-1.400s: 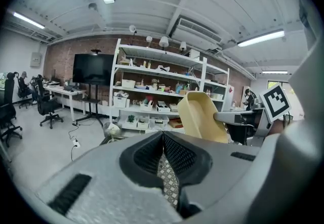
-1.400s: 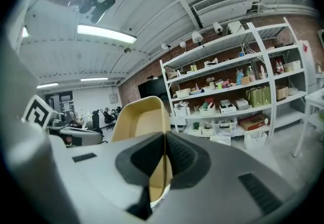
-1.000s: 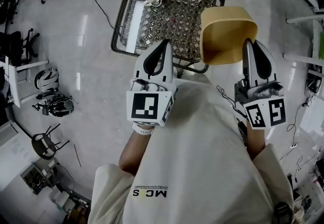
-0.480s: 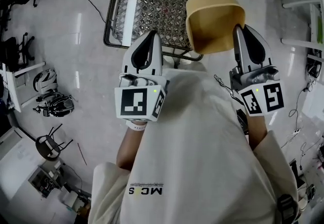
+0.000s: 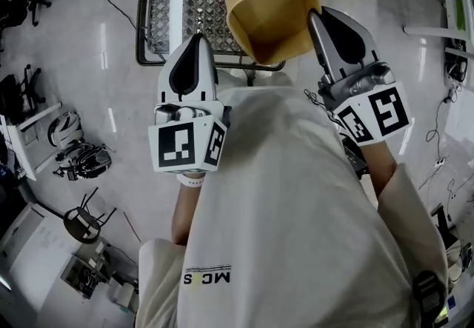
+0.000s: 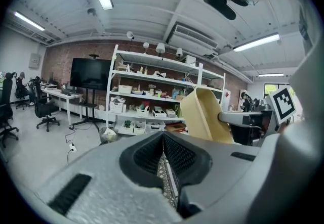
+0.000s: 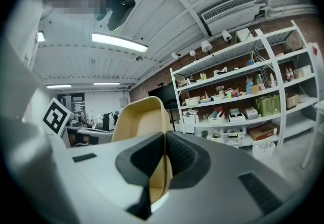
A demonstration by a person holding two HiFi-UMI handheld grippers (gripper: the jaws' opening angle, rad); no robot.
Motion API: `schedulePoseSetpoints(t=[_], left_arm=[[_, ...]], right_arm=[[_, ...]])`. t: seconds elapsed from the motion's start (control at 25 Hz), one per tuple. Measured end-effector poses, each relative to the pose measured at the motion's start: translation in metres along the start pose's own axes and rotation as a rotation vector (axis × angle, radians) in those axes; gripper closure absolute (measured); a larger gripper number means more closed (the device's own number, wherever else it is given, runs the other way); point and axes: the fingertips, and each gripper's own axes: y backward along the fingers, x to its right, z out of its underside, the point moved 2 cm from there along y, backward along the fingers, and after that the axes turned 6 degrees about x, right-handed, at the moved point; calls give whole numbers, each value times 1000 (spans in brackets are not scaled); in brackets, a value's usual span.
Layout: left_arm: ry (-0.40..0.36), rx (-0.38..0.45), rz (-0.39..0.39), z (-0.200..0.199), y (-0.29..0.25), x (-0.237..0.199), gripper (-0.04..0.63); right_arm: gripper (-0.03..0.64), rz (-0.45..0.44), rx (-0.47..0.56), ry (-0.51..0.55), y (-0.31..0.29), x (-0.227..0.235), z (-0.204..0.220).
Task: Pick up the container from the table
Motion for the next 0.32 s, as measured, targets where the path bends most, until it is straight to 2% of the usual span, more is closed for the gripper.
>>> schedulePoseSetpoints(t=[0.32], left_arm=[[-12,-21,25,4,-1,19,571]], right_arm=[[588,59,17,-40,23,20,1]])
